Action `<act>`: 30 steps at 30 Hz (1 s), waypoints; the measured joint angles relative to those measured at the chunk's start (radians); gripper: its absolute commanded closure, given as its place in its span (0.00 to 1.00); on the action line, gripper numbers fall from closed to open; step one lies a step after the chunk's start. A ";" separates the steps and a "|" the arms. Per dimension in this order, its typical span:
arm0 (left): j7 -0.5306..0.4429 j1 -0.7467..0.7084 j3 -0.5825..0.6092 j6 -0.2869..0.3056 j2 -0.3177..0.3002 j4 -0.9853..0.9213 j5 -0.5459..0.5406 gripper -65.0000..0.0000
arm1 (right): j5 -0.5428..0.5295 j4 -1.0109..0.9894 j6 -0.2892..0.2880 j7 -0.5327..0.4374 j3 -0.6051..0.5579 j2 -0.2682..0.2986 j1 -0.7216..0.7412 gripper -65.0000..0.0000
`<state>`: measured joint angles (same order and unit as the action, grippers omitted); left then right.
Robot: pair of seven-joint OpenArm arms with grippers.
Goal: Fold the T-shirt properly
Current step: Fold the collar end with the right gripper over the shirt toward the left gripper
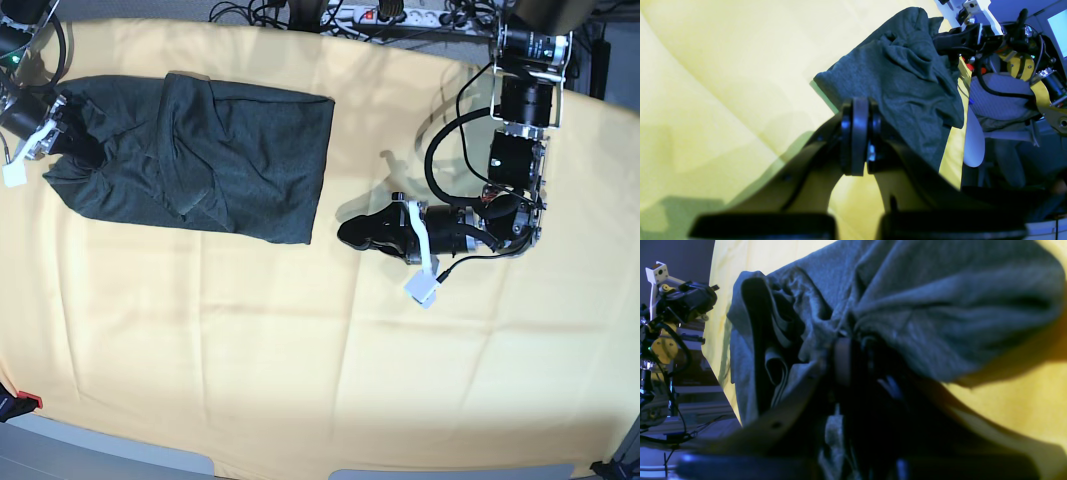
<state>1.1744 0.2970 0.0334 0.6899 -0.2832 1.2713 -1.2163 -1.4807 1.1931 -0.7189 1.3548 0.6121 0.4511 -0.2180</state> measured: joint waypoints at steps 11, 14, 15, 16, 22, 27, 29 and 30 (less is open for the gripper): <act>-0.004 0.015 0.000 0.000 0.000 0.000 0.000 1.00 | 0.135 0.158 0.022 0.029 -0.014 0.017 -0.004 1.00; -0.004 0.013 0.000 0.000 -0.001 0.000 0.000 1.00 | 0.281 0.243 0.022 -0.019 0.010 0.019 -0.004 1.00; -0.003 0.013 0.000 0.000 0.000 0.000 0.000 1.00 | 0.320 0.264 0.022 -0.035 0.020 0.019 -0.004 1.00; -0.003 0.014 0.000 0.000 0.000 0.000 0.000 1.00 | 0.351 0.281 0.022 -0.054 0.029 0.019 -0.006 1.00; -0.003 0.016 0.000 0.000 0.000 0.000 0.000 1.00 | 0.469 0.356 0.023 -0.110 0.086 0.020 -0.009 1.00; -0.003 0.016 0.000 0.000 0.000 0.000 0.000 1.00 | 0.522 0.448 0.023 -0.125 0.101 0.025 -0.012 1.00; -0.004 0.016 0.000 0.000 0.000 0.000 0.000 1.00 | 0.526 0.497 0.042 -0.129 0.102 0.025 -0.023 1.00; -0.003 0.016 0.000 0.000 0.000 0.000 0.000 1.00 | 0.526 0.525 0.049 -0.131 0.102 0.024 -0.035 1.00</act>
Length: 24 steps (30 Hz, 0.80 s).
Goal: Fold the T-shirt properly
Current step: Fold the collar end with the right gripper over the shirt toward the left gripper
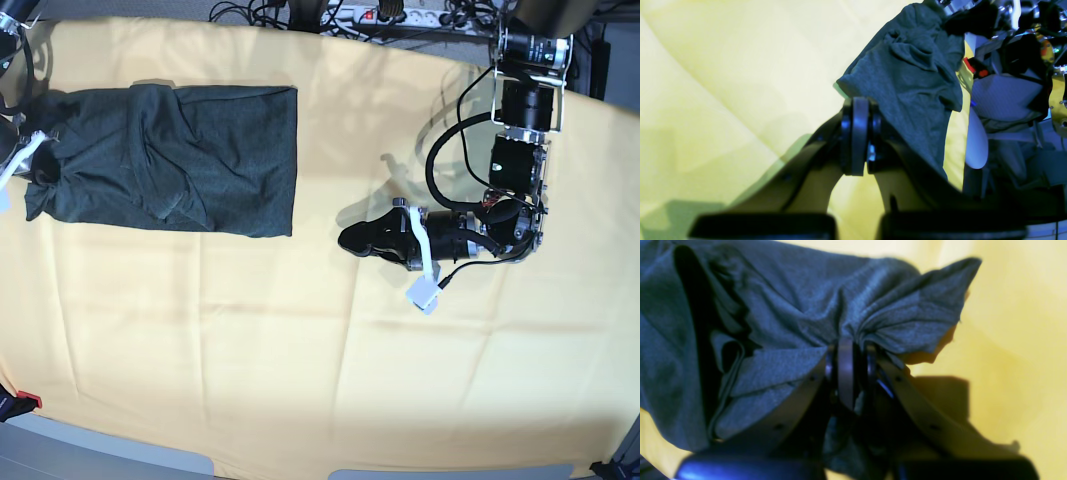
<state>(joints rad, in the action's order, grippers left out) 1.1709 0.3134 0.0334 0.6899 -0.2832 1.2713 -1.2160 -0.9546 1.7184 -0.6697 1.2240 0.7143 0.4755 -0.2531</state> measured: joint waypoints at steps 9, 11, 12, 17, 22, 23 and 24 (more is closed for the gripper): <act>0.000 0.000 0.000 0.000 0.000 0.001 0.000 1.00 | -0.250 0.329 0.008 0.013 0.001 -0.116 -0.106 1.00; 0.000 0.000 0.000 0.000 0.000 0.001 -0.001 1.00 | -0.304 0.360 -0.007 0.036 0.000 -0.176 -0.107 1.00; 0.000 0.000 0.000 0.000 0.000 0.001 0.000 1.00 | -0.341 0.368 -0.018 0.039 -0.002 -0.200 -0.107 1.00; 0.000 0.000 0.000 0.000 -0.002 0.001 0.000 1.00 | -0.378 0.384 -0.023 0.037 -0.060 -0.274 -0.085 1.00; 0.000 0.000 0.000 0.000 0.000 0.001 0.000 1.00 | -0.389 0.383 -0.023 0.039 -0.179 -0.307 -0.034 1.00; 0.000 0.000 0.000 0.000 0.000 0.001 0.000 1.00 | -0.389 0.383 -0.023 0.040 -0.208 -0.307 -0.023 1.00; 0.000 0.000 0.000 0.000 -0.001 0.001 0.000 1.00 | -0.378 0.383 -0.024 0.040 -0.234 -0.307 -0.012 1.00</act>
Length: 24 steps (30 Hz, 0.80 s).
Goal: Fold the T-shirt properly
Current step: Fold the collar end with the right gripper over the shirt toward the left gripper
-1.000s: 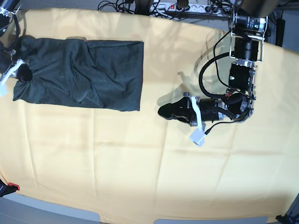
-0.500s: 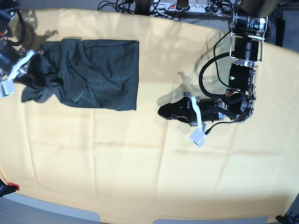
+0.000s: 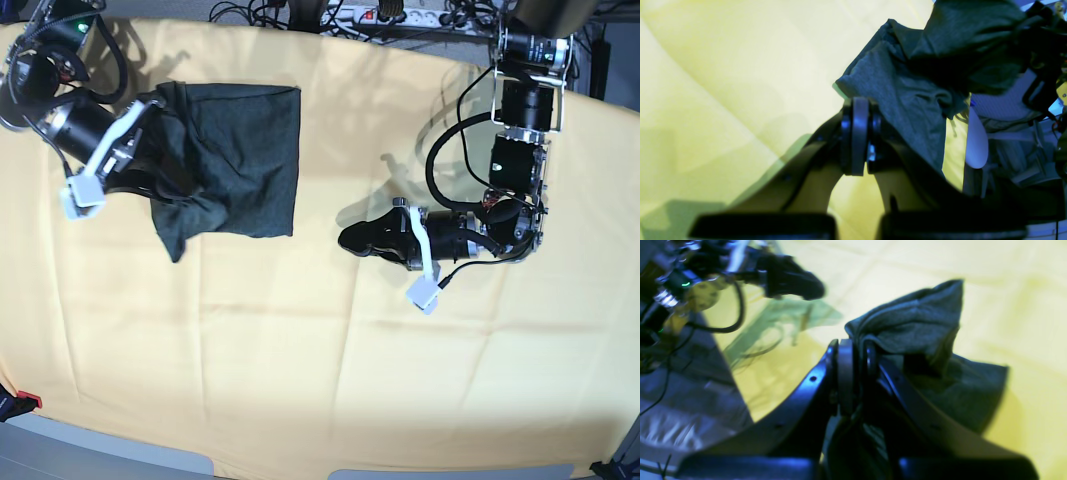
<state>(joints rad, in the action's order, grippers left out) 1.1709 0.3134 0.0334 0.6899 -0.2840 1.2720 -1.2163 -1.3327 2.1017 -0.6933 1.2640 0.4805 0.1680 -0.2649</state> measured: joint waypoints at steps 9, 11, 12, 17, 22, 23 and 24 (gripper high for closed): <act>0.000 0.000 0.000 0.000 0.001 0.000 0.000 1.00 | 0.214 0.000 0.001 -0.066 -0.205 -0.051 0.088 1.00; 0.000 0.000 0.000 0.000 0.001 0.000 0.000 1.00 | 0.285 0.000 0.000 -0.102 -0.252 -0.085 0.088 1.00; 0.000 0.000 0.000 0.000 0.001 0.000 0.000 1.00 | 0.336 0.000 0.000 -0.131 -0.277 -0.100 0.088 1.00; 0.000 0.000 0.000 0.000 0.001 0.000 0.001 1.00 | 0.441 0.000 0.000 -0.226 -0.376 -0.122 0.095 0.69; 0.000 0.000 0.000 0.000 0.000 0.000 0.011 1.00 | 0.350 0.074 0.000 -0.122 -0.344 -0.117 0.153 0.32; 0.000 0.000 0.000 0.000 0.001 0.000 0.014 1.00 | 0.308 0.106 0.000 -0.119 -0.325 -0.116 0.151 0.32; 0.000 0.000 0.000 0.000 0.001 0.000 0.011 1.00 | 0.287 0.134 0.000 -0.118 -0.306 -0.115 0.146 0.32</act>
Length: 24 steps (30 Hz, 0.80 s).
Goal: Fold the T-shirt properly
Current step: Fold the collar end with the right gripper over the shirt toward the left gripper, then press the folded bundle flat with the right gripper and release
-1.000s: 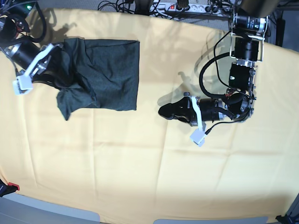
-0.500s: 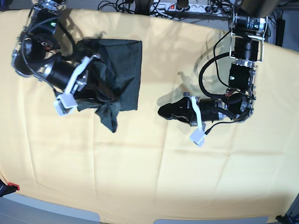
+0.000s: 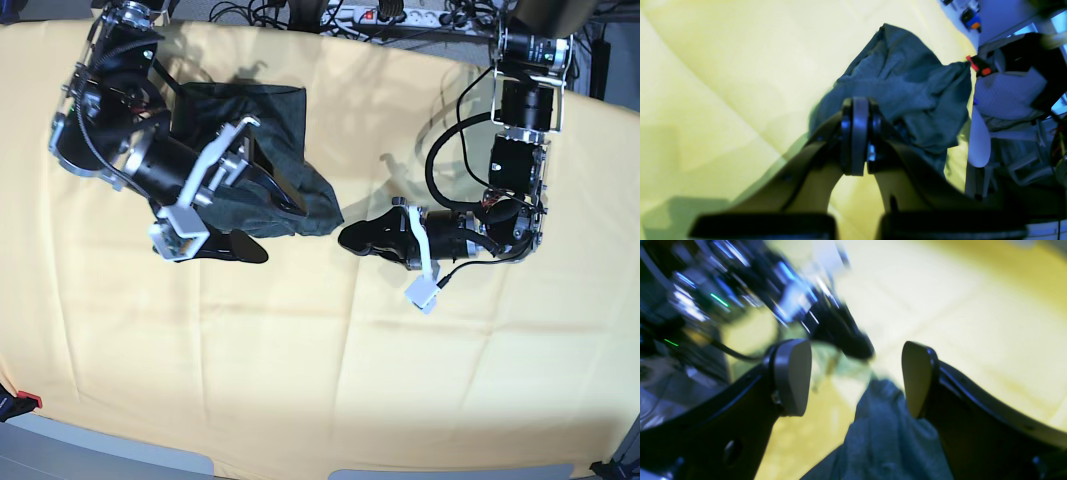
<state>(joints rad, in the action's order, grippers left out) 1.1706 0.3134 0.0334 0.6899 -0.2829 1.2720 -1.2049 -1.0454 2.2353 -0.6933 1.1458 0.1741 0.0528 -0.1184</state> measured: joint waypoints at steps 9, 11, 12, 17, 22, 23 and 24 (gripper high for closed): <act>0.004 0.000 0.000 0.000 0.000 0.000 0.001 1.00 | -0.042 0.028 -0.003 0.051 0.219 0.078 -0.101 0.32; 0.004 0.000 0.000 0.000 -0.002 0.000 0.001 1.00 | -0.059 0.028 -0.003 0.050 0.225 0.083 -0.159 0.32; 0.005 0.000 0.000 0.000 -0.002 0.000 0.001 1.00 | -0.050 0.028 -0.003 0.056 0.223 0.082 -0.186 0.32; 0.007 0.000 0.000 0.000 0.000 0.000 0.000 1.00 | -0.031 -0.037 -0.003 0.048 0.221 0.082 -0.219 0.33; 0.007 0.000 0.000 0.000 0.000 0.000 0.000 1.00 | -0.030 -0.183 -0.003 0.040 0.201 0.083 -0.220 0.33; 0.007 0.000 0.000 0.000 0.000 0.000 0.000 1.00 | -0.029 -0.206 -0.003 0.041 0.190 0.082 -0.220 0.36; 0.007 0.000 0.000 0.000 0.000 0.000 0.000 1.00 | -0.029 -0.223 -0.003 0.041 0.180 0.082 -0.220 0.41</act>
<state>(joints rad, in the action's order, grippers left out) 1.1774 0.3134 0.0334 0.6899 -0.2832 1.2720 -1.2045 -1.0748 2.0125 -0.6960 1.1870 0.3538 0.1352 -0.3386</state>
